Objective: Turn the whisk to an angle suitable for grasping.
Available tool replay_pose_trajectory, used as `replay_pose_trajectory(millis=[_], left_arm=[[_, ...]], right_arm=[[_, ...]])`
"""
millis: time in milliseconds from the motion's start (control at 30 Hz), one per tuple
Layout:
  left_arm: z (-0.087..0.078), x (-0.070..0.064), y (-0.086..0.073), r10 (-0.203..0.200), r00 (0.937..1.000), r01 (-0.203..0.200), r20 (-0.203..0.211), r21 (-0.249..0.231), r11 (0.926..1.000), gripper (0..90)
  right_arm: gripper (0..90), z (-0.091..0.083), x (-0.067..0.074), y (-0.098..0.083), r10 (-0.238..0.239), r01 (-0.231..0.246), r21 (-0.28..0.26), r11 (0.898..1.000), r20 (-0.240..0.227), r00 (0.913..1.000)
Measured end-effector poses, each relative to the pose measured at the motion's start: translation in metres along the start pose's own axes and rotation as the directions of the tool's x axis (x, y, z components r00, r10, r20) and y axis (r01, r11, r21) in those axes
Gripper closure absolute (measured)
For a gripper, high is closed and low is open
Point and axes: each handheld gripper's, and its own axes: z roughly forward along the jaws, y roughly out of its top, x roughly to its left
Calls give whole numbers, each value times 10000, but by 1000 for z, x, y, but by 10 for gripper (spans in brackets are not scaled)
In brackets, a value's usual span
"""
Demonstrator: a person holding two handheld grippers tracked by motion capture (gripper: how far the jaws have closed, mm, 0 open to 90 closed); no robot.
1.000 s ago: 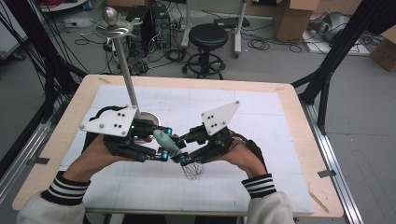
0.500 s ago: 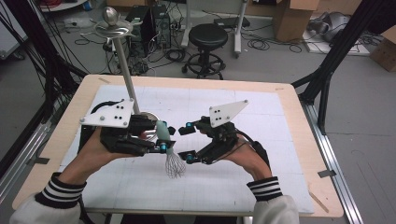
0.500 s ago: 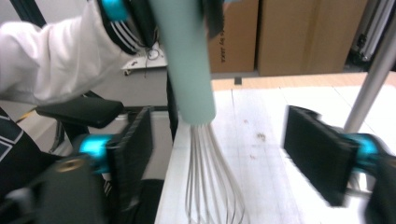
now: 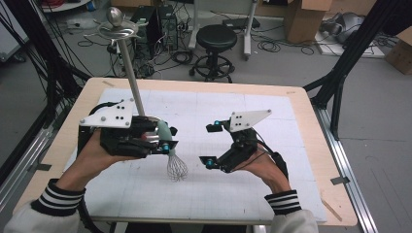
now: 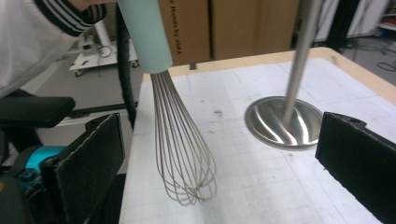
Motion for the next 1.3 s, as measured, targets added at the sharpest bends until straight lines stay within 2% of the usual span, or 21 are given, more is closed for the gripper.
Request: replay_pose_trajectory(millis=[200, 333, 400, 467, 567, 600, 633, 700, 833, 867, 1000, 1033, 1067, 1133, 1300], left_arm=[[-5, 2, -1, -130, 9995, 138, -277, 272, 9995, 661], [-9, 4, -1, -460, 9979, 477, -452, 367, 9982, 661], [-12, 6, -1, -504, 9966, 536, -654, 475, 9974, 661], [-14, 7, -2, -459, 9962, 506, -740, 629, 9967, 661], [-18, 9, -3, -462, 9952, 534, -866, 823, 9952, 661], [-20, 10, -3, -460, 9948, 542, -906, 901, 9945, 661], [-22, 11, -4, -460, 9945, 550, -936, 962, 9938, 661], [-26, 12, -4, -486, 9935, 594, -1034, 1039, 9928, 661], [-35, 13, -6, -549, 9911, 687, -1209, 1131, 9912, 661], [-35, 13, -6, -549, 9911, 687, -1209, 1131, 9912, 661], [-39, 12, -7, -491, 9913, 638, -1219, 1198, 9907, 661], [-40, 12, -7, -467, 9918, 611, -1191, 1199, 9909, 661], [-41, 11, -7, -396, 9928, 536, -1132, 1228, 9910, 661], [-42, 11, -7, -417, 9924, 562, -1159, 1251, 9905, 661], [-44, 11, -8, -438, 9917, 597, -1206, 1312, 9896, 661]], right_arm=[[4, -13, 1, -6, -99, 90, 205, 9997, 475, 9988], [4, -21, 1, -11, -139, 118, 268, 9996, 807, 9966], [4, -26, 0, -16, -79, 42, 287, 9996, 1269, 9919], [4, -32, 0, -21, 51, -82, 221, 9997, 1342, 9909], [4, -46, 0, -30, 99, -158, 291, 9995, 1913, 9815], [4, -46, 0, -30, 99, -158, 291, 9995, 1913, 9815], [4, -54, 0, -35, 103, -157, 241, 9996, 2122, 9772], [4, -57, 0, -37, 158, -211, 218, 9995, 2194, 9755], [4, -72, 1, -46, 310, -391, 255, 9989, 2653, 9637], [4, -72, 1, -46, 310, -391, 255, 9989, 2653, 9637], [4, -81, 1, -57, 466, -590, 314, 9978, 3055, 9511], [4, -81, 1, -57, 466, -590, 314, 9978, 3055, 9511], [4, -86, 1, -62, 534, -658, 275, 9975, 3237, 9447], [4, -88, 1, -65, 587, -700, 224, 9973, 3288, 9426], [4, -102, 5, -80, 830, -861, -76, 9963, 3618, 9285]])
